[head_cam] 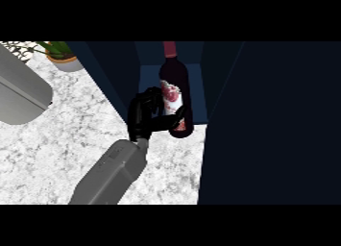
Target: Pick up the wine, place it into the cabinet and close the cabinet
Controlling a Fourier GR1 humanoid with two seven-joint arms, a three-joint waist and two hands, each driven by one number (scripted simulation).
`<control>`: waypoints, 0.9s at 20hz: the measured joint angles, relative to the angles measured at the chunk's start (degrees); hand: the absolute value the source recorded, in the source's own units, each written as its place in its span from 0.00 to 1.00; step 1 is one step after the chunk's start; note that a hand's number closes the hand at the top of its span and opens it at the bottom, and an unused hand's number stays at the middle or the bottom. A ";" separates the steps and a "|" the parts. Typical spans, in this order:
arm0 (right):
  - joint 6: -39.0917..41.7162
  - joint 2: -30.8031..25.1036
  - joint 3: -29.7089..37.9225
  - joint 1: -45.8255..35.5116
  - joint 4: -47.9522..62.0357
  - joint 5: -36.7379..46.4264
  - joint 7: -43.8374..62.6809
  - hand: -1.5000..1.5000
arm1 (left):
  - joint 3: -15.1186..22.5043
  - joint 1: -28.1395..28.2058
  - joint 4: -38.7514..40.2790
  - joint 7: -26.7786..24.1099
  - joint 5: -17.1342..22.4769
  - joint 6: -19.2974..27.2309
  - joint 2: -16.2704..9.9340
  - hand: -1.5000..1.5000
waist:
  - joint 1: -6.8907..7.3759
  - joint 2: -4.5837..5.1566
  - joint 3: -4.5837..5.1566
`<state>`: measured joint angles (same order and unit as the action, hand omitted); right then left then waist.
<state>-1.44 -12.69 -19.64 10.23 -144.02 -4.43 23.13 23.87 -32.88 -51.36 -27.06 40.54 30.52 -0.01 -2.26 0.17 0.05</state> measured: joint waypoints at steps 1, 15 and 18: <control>0.09 -0.04 0.33 -0.26 -0.02 -0.02 0.10 0.00 | 0.52 -0.57 0.66 -0.52 1.21 0.25 0.00 1.00 | -0.01 0.00 0.01; 1.28 0.59 1.24 -0.38 0.12 -0.33 0.24 0.00 | -2.82 -14.69 16.11 -1.29 8.73 -1.32 0.00 1.00 | -0.29 0.12 -0.03; 1.02 1.06 0.95 -0.11 0.09 -0.35 0.36 0.00 | -4.45 -17.20 19.31 -1.36 9.01 -2.18 -0.01 1.00 | -0.23 0.17 -0.01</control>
<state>-0.41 -11.63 -18.69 10.12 -143.93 -4.77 23.48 19.42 -50.07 -32.05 -28.42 49.55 28.34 -0.02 -2.49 0.34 0.04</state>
